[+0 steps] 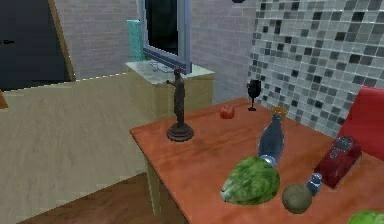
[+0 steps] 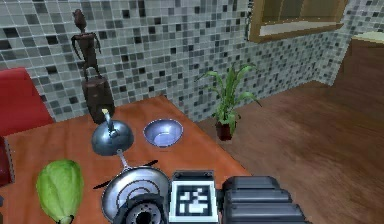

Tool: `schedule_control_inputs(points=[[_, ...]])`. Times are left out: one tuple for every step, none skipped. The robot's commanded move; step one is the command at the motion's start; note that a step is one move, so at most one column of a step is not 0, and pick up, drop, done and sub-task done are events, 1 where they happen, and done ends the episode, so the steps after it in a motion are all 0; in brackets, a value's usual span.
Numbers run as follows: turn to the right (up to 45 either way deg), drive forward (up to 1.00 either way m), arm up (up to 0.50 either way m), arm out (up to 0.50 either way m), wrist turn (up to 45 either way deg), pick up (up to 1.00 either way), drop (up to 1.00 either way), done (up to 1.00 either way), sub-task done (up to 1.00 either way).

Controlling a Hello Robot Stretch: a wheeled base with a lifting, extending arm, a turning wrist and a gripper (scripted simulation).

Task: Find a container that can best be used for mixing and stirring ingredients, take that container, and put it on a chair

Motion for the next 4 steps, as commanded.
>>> schedule_control_inputs(points=[[0.0,0.0,0.0,0.42,0.0,0.0,0.0,0.0,0.0],[0.0,0.0,0.0,0.0,45.0,0.0,0.0,0.0,0.0],[0.0,0.0,0.0,0.0,45.0,0.0,0.0,0.0,0.0],[0.0,0.0,0.0,0.0,45.0,0.0,0.0,0.0,0.0]])
